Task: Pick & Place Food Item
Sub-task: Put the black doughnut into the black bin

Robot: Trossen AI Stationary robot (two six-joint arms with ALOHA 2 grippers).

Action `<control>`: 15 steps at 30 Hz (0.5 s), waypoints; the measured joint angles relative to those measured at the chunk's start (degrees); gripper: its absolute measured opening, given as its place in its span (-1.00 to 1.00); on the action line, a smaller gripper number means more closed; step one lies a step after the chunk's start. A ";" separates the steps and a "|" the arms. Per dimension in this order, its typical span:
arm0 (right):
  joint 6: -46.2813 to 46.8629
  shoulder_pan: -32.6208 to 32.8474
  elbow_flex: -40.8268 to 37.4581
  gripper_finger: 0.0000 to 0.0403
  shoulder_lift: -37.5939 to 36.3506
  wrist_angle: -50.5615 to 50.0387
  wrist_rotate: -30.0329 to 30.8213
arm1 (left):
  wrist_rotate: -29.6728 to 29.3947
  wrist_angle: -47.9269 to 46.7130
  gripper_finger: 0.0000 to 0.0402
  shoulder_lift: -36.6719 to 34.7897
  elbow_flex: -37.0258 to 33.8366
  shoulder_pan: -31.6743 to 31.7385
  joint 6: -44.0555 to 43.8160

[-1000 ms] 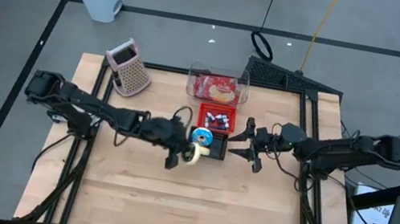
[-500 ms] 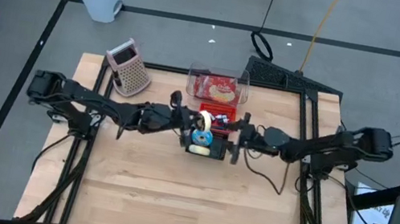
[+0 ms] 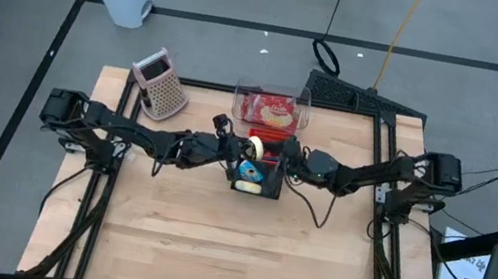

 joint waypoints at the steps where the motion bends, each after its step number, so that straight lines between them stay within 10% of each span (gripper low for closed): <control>1: 0.71 -0.31 0.03 0.51 0.40 0.00 0.10 | 0.02 0.01 -0.81 -0.01 0.00 -0.09 0.00; 15: 1.71 -1.50 0.03 -0.18 1.40 0.14 -2.32 | 1.69 -0.84 -0.77 -0.03 0.00 0.03 -5.19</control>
